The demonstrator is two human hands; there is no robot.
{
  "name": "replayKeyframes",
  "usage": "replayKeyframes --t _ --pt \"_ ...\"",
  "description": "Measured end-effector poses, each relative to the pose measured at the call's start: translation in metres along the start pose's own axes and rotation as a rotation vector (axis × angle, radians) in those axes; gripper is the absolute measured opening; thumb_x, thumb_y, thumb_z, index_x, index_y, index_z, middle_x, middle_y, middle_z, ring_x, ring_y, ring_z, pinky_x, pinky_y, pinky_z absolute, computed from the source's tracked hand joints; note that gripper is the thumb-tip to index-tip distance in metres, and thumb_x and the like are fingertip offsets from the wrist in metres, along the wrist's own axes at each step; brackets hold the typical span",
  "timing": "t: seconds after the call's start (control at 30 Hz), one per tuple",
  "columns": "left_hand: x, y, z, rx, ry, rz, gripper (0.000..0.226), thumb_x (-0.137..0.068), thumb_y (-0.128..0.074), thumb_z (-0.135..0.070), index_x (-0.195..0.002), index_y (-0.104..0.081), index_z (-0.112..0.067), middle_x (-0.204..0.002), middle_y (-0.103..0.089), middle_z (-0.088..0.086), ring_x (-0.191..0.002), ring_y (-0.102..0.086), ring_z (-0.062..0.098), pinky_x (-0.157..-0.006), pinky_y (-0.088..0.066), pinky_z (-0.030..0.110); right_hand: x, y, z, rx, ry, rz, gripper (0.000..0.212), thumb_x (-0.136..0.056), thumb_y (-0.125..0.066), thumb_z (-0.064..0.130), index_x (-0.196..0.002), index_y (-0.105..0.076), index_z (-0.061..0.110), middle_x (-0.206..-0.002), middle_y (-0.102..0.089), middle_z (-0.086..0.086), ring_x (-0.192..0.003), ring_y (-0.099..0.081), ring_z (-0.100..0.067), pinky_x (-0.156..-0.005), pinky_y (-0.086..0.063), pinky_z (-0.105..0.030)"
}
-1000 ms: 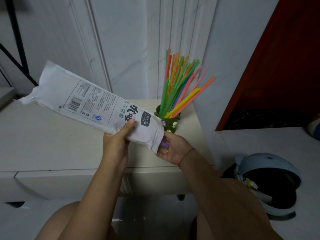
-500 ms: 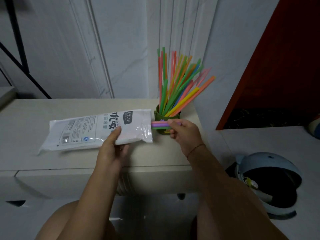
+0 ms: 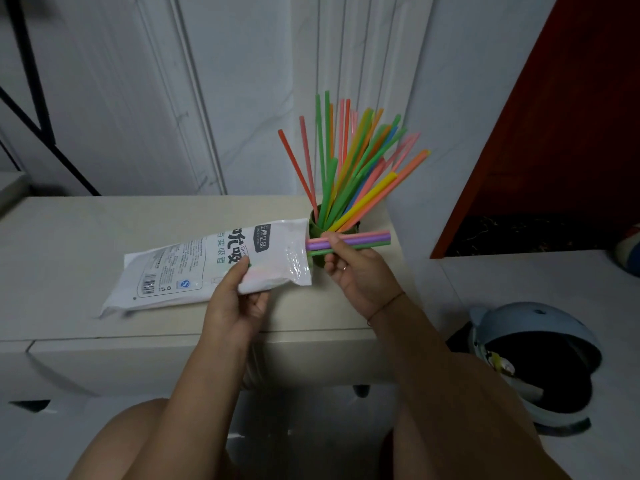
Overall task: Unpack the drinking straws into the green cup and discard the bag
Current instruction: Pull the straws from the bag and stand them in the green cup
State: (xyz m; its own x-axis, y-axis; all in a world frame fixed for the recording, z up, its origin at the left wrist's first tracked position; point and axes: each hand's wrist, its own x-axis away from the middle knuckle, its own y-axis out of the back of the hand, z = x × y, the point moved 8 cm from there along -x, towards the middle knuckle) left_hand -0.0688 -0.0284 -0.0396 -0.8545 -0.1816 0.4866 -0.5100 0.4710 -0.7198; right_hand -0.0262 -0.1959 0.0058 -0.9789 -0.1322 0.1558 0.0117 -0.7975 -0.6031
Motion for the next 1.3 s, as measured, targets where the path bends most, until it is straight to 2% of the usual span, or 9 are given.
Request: replayKeyframes --t 0.13,0.27,0.37,0.53,0.73,0.9,1.03,1.13,1.3 --pt "-0.002 0.005 -0.010 0.035 -0.031 -0.001 0.015 -0.087 -0.063 -0.007 -0.098 -0.065 -0.016 -0.077 -0.076 0.001 -0.068 -0.073 0.013 -0.057 -0.060 0.029 -0.001 0.009 0.016 0.047 0.064 -0.066 0.011 -0.090 -0.054 0.004 -0.086 -0.063 0.000 -0.065 -0.053 -0.004 -0.049 -0.053 -0.005 -0.049 -0.047 -0.016" --pt "-0.006 0.010 -0.014 0.049 -0.044 -0.022 0.014 -0.086 -0.063 -0.007 -0.097 -0.064 -0.017 -0.074 -0.075 0.000 -0.065 -0.073 0.012 -0.060 -0.060 0.029 -0.003 0.020 0.030 0.060 0.091 -0.111 0.013 -0.091 -0.053 0.003 -0.081 -0.062 0.002 -0.052 -0.056 0.000 -0.045 -0.054 -0.005 -0.046 -0.047 -0.016" --pt "-0.004 0.007 -0.004 0.055 -0.021 -0.019 0.020 -0.085 -0.064 -0.006 -0.102 -0.064 -0.016 -0.080 -0.076 0.002 -0.069 -0.074 0.015 -0.061 -0.060 0.032 -0.002 0.010 0.027 0.071 0.084 -0.060 0.012 -0.091 -0.053 0.003 -0.084 -0.062 0.003 -0.056 -0.058 0.000 -0.046 -0.053 -0.005 -0.047 -0.047 -0.016" --pt "-0.001 0.000 0.010 0.032 0.026 -0.013 0.019 -0.084 -0.065 -0.005 -0.100 -0.065 -0.016 -0.076 -0.076 0.003 -0.066 -0.073 0.015 -0.056 -0.060 0.031 0.000 -0.007 0.012 0.152 0.097 -0.013 0.009 -0.090 -0.055 0.004 -0.087 -0.063 0.002 -0.065 -0.060 -0.003 -0.048 -0.051 -0.005 -0.050 -0.047 -0.017" --pt "-0.005 0.006 -0.009 0.064 -0.010 -0.038 0.015 -0.086 -0.063 -0.006 -0.099 -0.064 -0.015 -0.071 -0.075 0.002 -0.062 -0.073 0.013 -0.047 -0.055 0.026 -0.002 0.015 0.046 0.268 0.207 -0.173 0.014 -0.090 -0.056 0.005 -0.078 -0.061 0.001 -0.051 -0.057 -0.004 -0.043 -0.055 -0.005 -0.048 -0.050 -0.016" --pt "-0.008 0.011 -0.021 0.054 -0.042 -0.055 0.009 -0.088 -0.062 -0.008 -0.089 -0.063 -0.016 -0.066 -0.074 -0.001 -0.058 -0.071 0.010 -0.048 -0.056 0.024 -0.008 0.039 0.090 0.313 0.322 -0.296 0.017 -0.090 -0.056 0.004 -0.074 -0.060 0.005 -0.038 -0.058 0.003 -0.039 -0.056 -0.004 -0.048 -0.052 -0.016" --pt "-0.007 0.009 -0.021 0.063 -0.041 -0.051 0.009 -0.088 -0.062 -0.007 -0.087 -0.063 -0.016 -0.065 -0.074 -0.001 -0.057 -0.071 0.011 -0.050 -0.057 0.025 -0.011 0.049 0.118 0.412 0.425 -0.380 0.011 -0.089 -0.058 0.006 -0.082 -0.061 -0.002 -0.043 -0.061 0.001 -0.041 -0.060 -0.005 -0.049 -0.053 -0.016" --pt "-0.005 0.008 -0.019 0.061 -0.037 -0.053 0.009 -0.088 -0.062 -0.007 -0.087 -0.063 -0.016 -0.065 -0.074 -0.001 -0.058 -0.071 0.011 -0.052 -0.058 0.026 -0.014 0.043 0.127 0.550 0.482 -0.404 0.014 -0.089 -0.059 0.009 -0.091 -0.062 -0.005 -0.058 -0.062 -0.006 -0.041 -0.061 -0.005 -0.052 -0.055 -0.019" --pt "-0.003 0.005 -0.017 0.069 -0.030 -0.043 0.009 -0.088 -0.062 -0.006 -0.088 -0.063 -0.015 -0.066 -0.074 0.000 -0.058 -0.072 0.012 -0.049 -0.056 0.025 -0.029 0.019 0.114 0.790 0.440 -0.304 0.011 -0.088 -0.058 0.007 -0.087 -0.063 -0.003 -0.059 -0.060 -0.007 -0.038 -0.059 -0.005 -0.049 -0.055 -0.019"
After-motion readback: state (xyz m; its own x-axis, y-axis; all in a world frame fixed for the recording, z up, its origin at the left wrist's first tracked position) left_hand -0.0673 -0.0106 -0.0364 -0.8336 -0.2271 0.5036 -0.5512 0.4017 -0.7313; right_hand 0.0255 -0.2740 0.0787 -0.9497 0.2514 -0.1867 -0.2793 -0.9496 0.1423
